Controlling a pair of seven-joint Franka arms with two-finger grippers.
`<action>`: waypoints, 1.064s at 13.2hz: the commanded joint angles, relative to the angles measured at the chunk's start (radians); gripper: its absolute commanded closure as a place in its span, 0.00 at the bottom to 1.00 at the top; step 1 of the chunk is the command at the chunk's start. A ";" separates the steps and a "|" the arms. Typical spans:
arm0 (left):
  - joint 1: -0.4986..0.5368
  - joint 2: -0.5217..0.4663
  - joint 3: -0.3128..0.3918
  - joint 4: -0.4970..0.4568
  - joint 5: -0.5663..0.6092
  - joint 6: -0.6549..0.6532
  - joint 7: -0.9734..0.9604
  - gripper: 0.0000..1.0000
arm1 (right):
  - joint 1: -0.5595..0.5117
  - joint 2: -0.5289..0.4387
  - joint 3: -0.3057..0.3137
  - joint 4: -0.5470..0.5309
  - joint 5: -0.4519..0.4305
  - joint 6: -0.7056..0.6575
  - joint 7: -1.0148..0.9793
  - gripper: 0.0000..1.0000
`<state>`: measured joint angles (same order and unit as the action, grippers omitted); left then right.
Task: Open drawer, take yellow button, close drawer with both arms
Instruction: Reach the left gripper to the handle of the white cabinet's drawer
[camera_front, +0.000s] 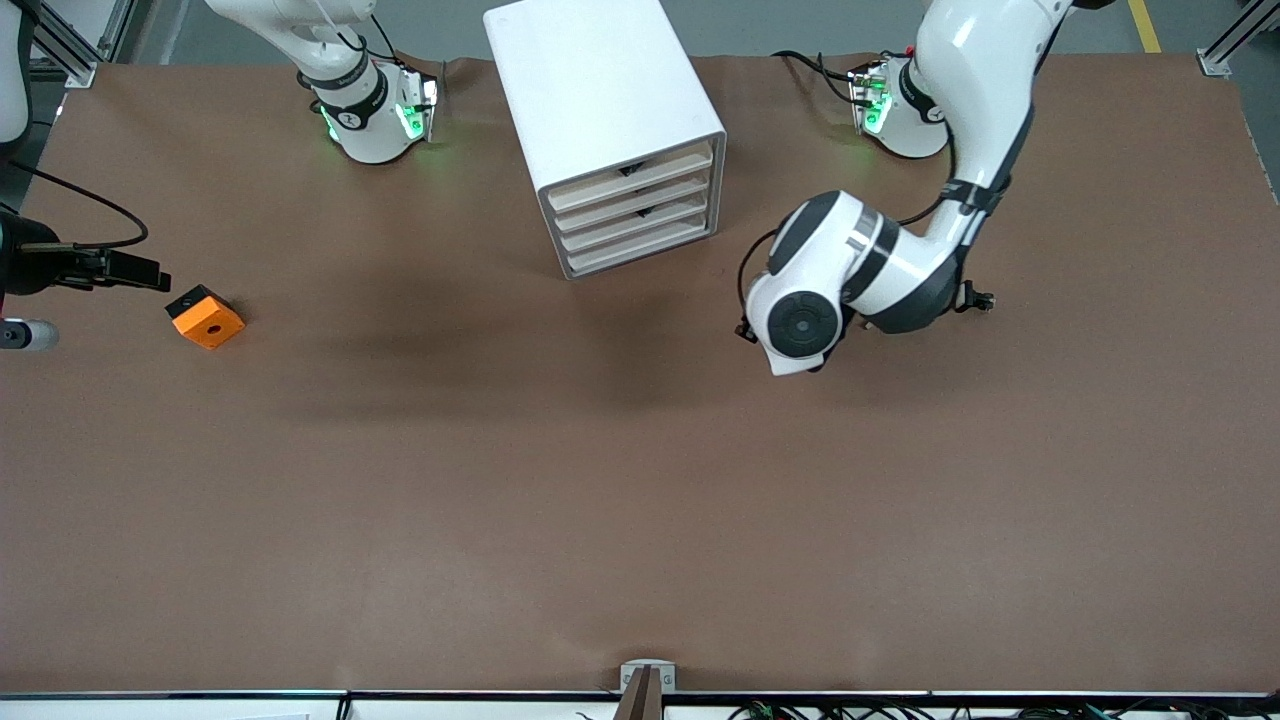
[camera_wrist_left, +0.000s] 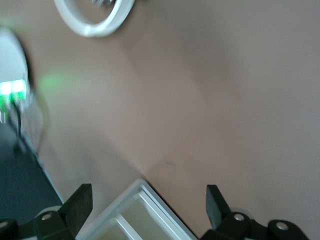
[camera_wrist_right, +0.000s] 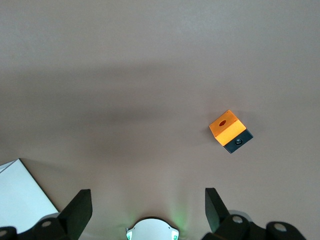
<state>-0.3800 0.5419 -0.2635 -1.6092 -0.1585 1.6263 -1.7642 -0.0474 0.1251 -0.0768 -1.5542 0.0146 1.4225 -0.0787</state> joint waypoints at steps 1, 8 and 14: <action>-0.028 0.033 0.003 0.023 -0.061 -0.008 -0.292 0.00 | 0.004 0.007 0.003 0.026 0.002 -0.010 0.036 0.00; -0.019 0.070 0.004 -0.003 -0.444 -0.046 -0.508 0.00 | 0.049 -0.001 0.009 0.026 -0.002 -0.011 0.174 0.00; -0.025 0.076 0.003 -0.008 -0.556 -0.134 -0.572 0.05 | 0.115 -0.004 0.009 0.023 0.001 -0.019 0.321 0.00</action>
<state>-0.4034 0.6244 -0.2582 -1.6163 -0.6756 1.5197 -2.3143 0.0262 0.1251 -0.0668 -1.5405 0.0159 1.4188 0.1615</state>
